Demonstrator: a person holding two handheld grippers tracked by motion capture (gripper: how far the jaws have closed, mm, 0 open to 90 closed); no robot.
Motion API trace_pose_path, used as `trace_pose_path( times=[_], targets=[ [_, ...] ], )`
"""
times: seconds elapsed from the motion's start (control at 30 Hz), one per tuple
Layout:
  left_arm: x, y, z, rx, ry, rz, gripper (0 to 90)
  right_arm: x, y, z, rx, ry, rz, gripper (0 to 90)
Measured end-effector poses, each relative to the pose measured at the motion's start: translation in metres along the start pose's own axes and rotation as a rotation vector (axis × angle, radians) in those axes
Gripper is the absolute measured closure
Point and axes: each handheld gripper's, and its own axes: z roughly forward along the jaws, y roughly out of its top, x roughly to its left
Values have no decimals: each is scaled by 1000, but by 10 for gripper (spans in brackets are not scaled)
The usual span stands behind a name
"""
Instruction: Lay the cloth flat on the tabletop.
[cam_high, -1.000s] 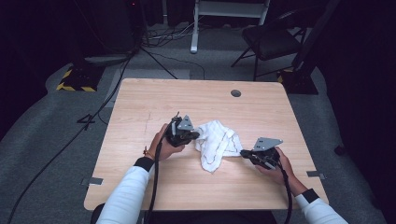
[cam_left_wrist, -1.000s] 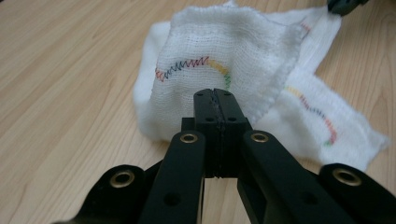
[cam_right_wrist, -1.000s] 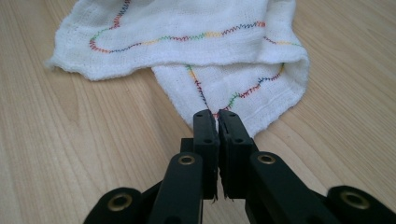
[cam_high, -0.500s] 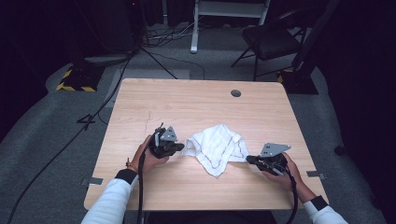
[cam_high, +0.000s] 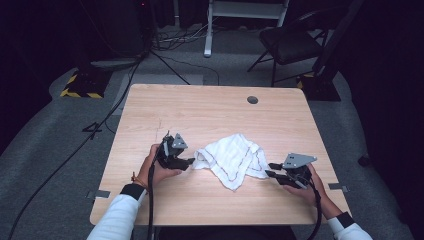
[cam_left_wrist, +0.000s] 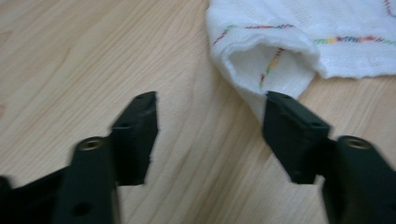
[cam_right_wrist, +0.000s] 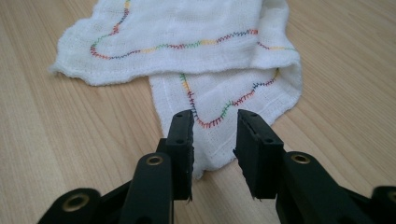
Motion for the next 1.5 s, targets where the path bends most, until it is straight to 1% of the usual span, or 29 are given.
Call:
trace_pose_path(
  times=[0.03,0.07,0.1,0.17,0.23,0.33,0.43,0.5,0.53,0.63,0.67,0.73,0.77,0.83,0.87,0.9,0.93,0.97,1.0,1.03,1.07,1.1,1.2,1.23,1.27,1.3,1.37,1.43,1.5],
  targets=[
    [-4,2,0,-8,-11,19,300,0,0,1,5,-3,-4,662],
    [-10,5,-1,-27,-21,38,263,0,0,2,9,-6,-4,659],
    [-16,7,-2,-51,-28,56,245,0,-1,4,13,-9,-4,657],
    [-29,13,-3,-77,-57,106,240,-1,-1,6,23,-12,-4,645],
    [-41,18,1,-84,-92,150,238,-2,-2,8,28,-19,3,633],
    [-63,25,11,-71,-162,212,217,-5,-2,10,37,-37,14,606],
    [-83,32,25,-58,-240,255,206,-5,-1,14,40,-43,23,570],
    [-94,37,34,-43,-269,281,198,-5,-1,17,48,-47,30,548],
    [-99,38,39,-31,-280,296,195,-5,-1,18,51,-47,31,544],
    [-108,41,54,-3,-304,315,190,-5,-1,22,66,-49,35,520],
    [-110,42,58,7,-315,314,190,-5,-1,24,72,-50,34,518],
    [-114,42,65,32,-308,336,191,-5,-2,25,71,-47,43,507],
    [-115,41,67,31,-308,340,194,-6,-2,25,71,-49,48,500],
    [-113,40,70,23,-315,329,209,-7,-3,25,70,-40,62,501],
    [-112,40,69,16,-308,321,241,-7,-3,25,68,-35,74,502],
    [-110,41,69,5,-298,320,305,-8,-4,25,68,-33,79,507],
    [-108,41,69,-2,-293,310,373,-9,-4,25,67,-24,84,523],
    [-106,41,68,-2,-287,305,435,-9,-4,25,66,-14,90,542],
    [-103,41,67,-8,-278,313,523,-10,-4,25,65,-2,96,584],
    [-101,41,66,-5,-270,314,603,-10,-4,25,64,16,100,611],
    [-100,40,66,-7,-265,307,658,-10,-4,25,66,22,99,628],
    [-98,40,66,-4,-264,308,701,-10,-4,25,65,34,99,671],
    [-96,41,64,-7,-259,325,806,-12,-5,25,63,75,114,758],
    [-95,41,63,-4,-258,333,819,-12,-5,25,64,82,111,781],
    [-93,41,61,-6,-263,330,828,-11,-4,25,66,83,102,805],
    [-91,41,58,-16,-264,328,833,-10,-4,25,69,85,95,824],
    [-86,42,50,-35,-262,319,839,-9,-2,23,81,76,67,850],
    [-80,44,41,-71,-255,308,842,-9,-2,22,92,60,45,863],
    [-74,45,31,-107,-241,280,845,-10,-2,19,98,42,32,867]
  ],
)
